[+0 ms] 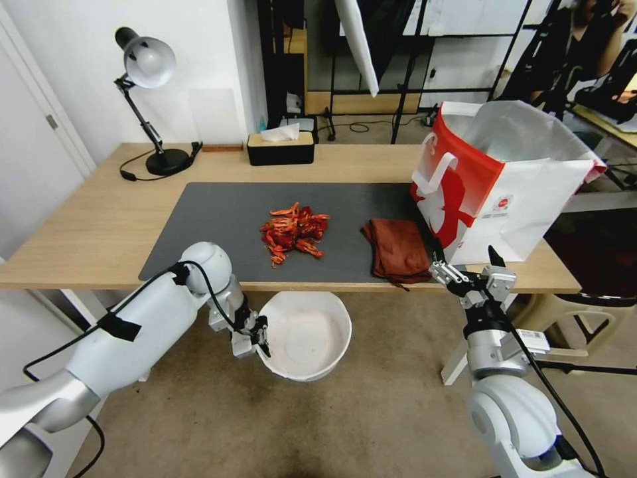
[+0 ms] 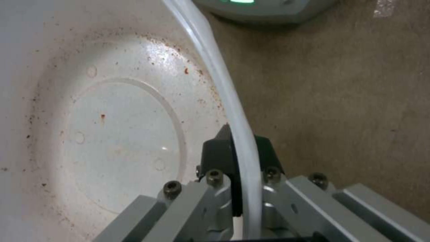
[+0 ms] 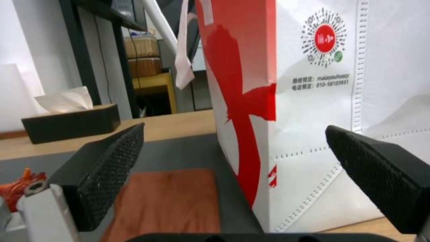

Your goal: Sweep shrimp from table into container with towel, then put container into takeout bag.

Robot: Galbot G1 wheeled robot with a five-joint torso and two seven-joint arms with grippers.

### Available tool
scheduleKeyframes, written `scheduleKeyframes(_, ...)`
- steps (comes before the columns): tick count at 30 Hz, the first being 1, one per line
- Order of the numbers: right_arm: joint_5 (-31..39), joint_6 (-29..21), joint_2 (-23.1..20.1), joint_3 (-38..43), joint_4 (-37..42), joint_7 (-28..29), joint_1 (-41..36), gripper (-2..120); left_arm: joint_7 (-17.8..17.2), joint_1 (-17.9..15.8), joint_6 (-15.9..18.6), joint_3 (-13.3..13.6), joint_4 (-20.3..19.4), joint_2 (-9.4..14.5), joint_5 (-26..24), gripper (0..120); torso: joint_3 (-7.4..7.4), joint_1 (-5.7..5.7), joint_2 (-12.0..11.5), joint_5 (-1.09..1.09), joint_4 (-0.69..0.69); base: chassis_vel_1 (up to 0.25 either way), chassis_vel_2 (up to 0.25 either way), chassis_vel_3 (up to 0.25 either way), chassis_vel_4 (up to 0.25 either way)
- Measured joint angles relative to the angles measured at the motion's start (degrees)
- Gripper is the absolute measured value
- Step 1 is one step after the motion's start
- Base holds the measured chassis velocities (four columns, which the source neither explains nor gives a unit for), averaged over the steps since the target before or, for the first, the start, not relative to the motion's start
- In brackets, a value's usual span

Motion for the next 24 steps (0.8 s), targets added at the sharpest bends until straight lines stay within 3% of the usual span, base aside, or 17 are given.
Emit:
scheduleKeyframes(10, 4.50, -7.18, -3.18, -3.95, -0.86, 3.67, 6.32, 100, 0.01, 0.31, 0.00, -0.12, -0.37, 1.00, -0.27, 0, -0.01, 0.00, 0.00, 0.00, 0.00, 0.000, 0.000, 0.000, 0.000)
scheduleKeyframes(24, 10.47, -12.21, -6.48, -10.33, -3.99, 7.82, 15.84, 100, 0.01, 1.06, 0.00, -0.15, -0.33, 0.41, 0.22, 0, 0.00, -0.01, 0.01, 0.00, 0.00, 0.000, 0.000, 0.000, 0.000)
